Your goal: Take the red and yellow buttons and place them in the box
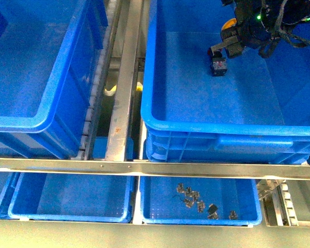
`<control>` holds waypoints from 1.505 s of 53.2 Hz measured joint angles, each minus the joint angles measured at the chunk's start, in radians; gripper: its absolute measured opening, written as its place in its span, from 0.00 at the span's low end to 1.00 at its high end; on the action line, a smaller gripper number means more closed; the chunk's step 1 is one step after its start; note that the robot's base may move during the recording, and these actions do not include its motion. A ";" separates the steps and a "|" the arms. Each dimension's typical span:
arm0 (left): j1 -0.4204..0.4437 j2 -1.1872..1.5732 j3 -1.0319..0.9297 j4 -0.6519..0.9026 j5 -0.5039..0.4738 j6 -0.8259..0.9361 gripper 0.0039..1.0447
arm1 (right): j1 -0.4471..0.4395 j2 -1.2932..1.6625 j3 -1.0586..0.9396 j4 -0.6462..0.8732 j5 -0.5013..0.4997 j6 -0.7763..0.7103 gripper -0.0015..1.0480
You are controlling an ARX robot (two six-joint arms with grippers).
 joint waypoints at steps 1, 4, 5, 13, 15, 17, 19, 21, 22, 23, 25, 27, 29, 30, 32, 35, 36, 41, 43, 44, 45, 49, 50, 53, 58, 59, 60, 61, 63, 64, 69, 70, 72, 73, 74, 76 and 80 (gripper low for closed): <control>0.000 0.000 0.000 0.000 0.000 0.000 0.93 | -0.002 0.015 0.026 -0.015 0.004 0.000 0.35; 0.000 0.000 0.000 0.000 0.000 0.000 0.93 | -0.003 0.048 0.082 -0.043 0.006 0.000 0.35; 0.000 0.000 0.000 0.000 0.000 0.000 0.93 | -0.004 0.053 0.091 -0.051 0.006 -0.002 0.35; 0.000 0.000 0.000 0.000 0.000 0.000 0.93 | -0.006 0.093 0.164 -0.093 0.006 -0.002 0.57; 0.000 0.000 0.000 0.000 0.000 0.000 0.93 | -0.006 0.095 0.169 -0.094 0.004 -0.002 0.62; 0.000 0.000 0.000 0.000 0.000 0.000 0.93 | -0.006 0.095 0.169 -0.093 -0.002 -0.003 0.68; 0.000 0.000 0.000 0.000 0.000 0.000 0.93 | -0.006 0.090 0.163 -0.081 -0.002 -0.002 0.75; 0.000 0.000 0.000 0.000 0.000 0.000 0.93 | -0.007 0.084 0.151 -0.066 -0.002 -0.002 0.80; 0.000 0.000 0.000 0.000 0.000 0.000 0.93 | -0.009 0.075 0.138 -0.054 -0.008 -0.002 0.83; 0.000 0.000 0.000 0.000 0.000 0.000 0.93 | -0.010 0.073 0.134 -0.050 -0.009 -0.002 0.85; 0.000 0.000 0.000 0.000 0.000 0.000 0.93 | -0.013 0.047 0.093 -0.017 -0.028 0.000 0.91; 0.000 0.000 0.000 0.000 0.000 0.000 0.93 | -0.016 0.023 0.056 0.010 -0.035 0.001 0.95; 0.000 0.000 0.000 0.000 0.000 0.000 0.93 | -0.019 -0.007 0.014 0.035 -0.045 0.003 0.94; 0.000 0.000 0.000 0.000 0.000 0.000 0.93 | -0.021 -0.030 -0.016 0.049 -0.054 0.003 0.94; 0.000 0.000 0.000 0.000 0.000 0.000 0.93 | -0.024 -0.082 -0.079 0.077 -0.072 0.003 0.93; 0.000 0.000 0.000 0.000 0.000 0.000 0.93 | -0.031 -0.192 -0.203 0.137 -0.108 0.010 0.94; 0.000 0.000 0.000 0.000 0.000 0.000 0.93 | -0.034 -0.246 -0.264 0.163 -0.122 0.011 0.94; 0.000 0.000 0.000 0.000 0.000 0.000 0.93 | -0.037 -0.468 -0.494 0.201 -0.173 0.060 0.94; 0.000 0.000 0.000 0.000 0.000 0.000 0.93 | -0.037 -0.533 -0.560 0.196 -0.187 0.076 0.94; 0.000 0.000 0.000 0.000 0.000 0.000 0.93 | -0.037 -0.576 -0.603 0.191 -0.201 0.095 0.94; 0.000 0.000 0.000 0.000 0.000 0.000 0.93 | -0.037 -0.621 -0.647 0.183 -0.212 0.109 0.94; 0.000 0.000 0.000 0.000 0.000 0.000 0.93 | -0.041 -0.758 -0.776 0.142 -0.230 0.174 0.94; 0.000 0.000 0.000 0.000 0.000 0.000 0.93 | -0.045 -0.818 -0.828 0.113 -0.242 0.212 0.94; 0.000 0.000 0.000 0.000 0.000 0.000 0.93 | -0.056 -0.953 -0.932 0.050 -0.249 0.282 0.94; 0.000 0.000 0.000 0.000 0.000 0.000 0.93 | -0.093 -1.165 -1.050 -0.075 -0.268 0.397 0.94; 0.000 0.000 0.000 0.000 0.000 0.000 0.93 | -0.104 -1.219 -1.072 -0.113 -0.277 0.426 0.94; 0.000 0.000 0.000 0.000 0.000 0.000 0.93 | -0.114 -1.272 -1.088 -0.154 -0.279 0.454 0.94; 0.000 0.000 0.000 0.000 0.000 0.000 0.93 | -0.124 -1.323 -1.101 -0.199 -0.285 0.480 0.94; 0.000 0.000 0.000 0.000 0.000 0.000 0.93 | -0.133 -1.388 -1.114 -0.256 -0.291 0.506 0.94; 0.000 0.000 0.000 0.000 0.000 0.000 0.93 | -0.136 -1.423 -1.119 -0.281 -0.292 0.526 0.94; 0.000 0.000 0.000 0.000 0.000 0.000 0.93 | -0.143 -1.514 -1.204 -0.080 -0.348 0.490 0.86; 0.000 0.000 0.000 0.000 0.000 0.000 0.93 | -0.143 -1.520 -1.224 -0.029 -0.352 0.475 0.84; 0.000 0.000 0.000 0.000 0.000 0.000 0.93 | -0.141 -1.538 -1.299 0.153 -0.360 0.415 0.78; 0.000 0.000 0.000 0.000 0.000 0.000 0.93 | -0.135 -1.545 -1.334 0.227 -0.351 0.393 0.74; 0.000 0.000 0.000 0.000 0.000 0.000 0.93 | -0.114 -1.553 -1.382 0.323 -0.317 0.359 0.69; 0.000 0.000 0.000 0.000 -0.001 0.000 0.93 | -0.085 -1.576 -1.444 0.438 -0.305 0.314 0.59; 0.000 0.000 0.000 0.000 0.000 0.000 0.93 | -0.072 -1.630 -1.483 0.469 -0.304 0.283 0.44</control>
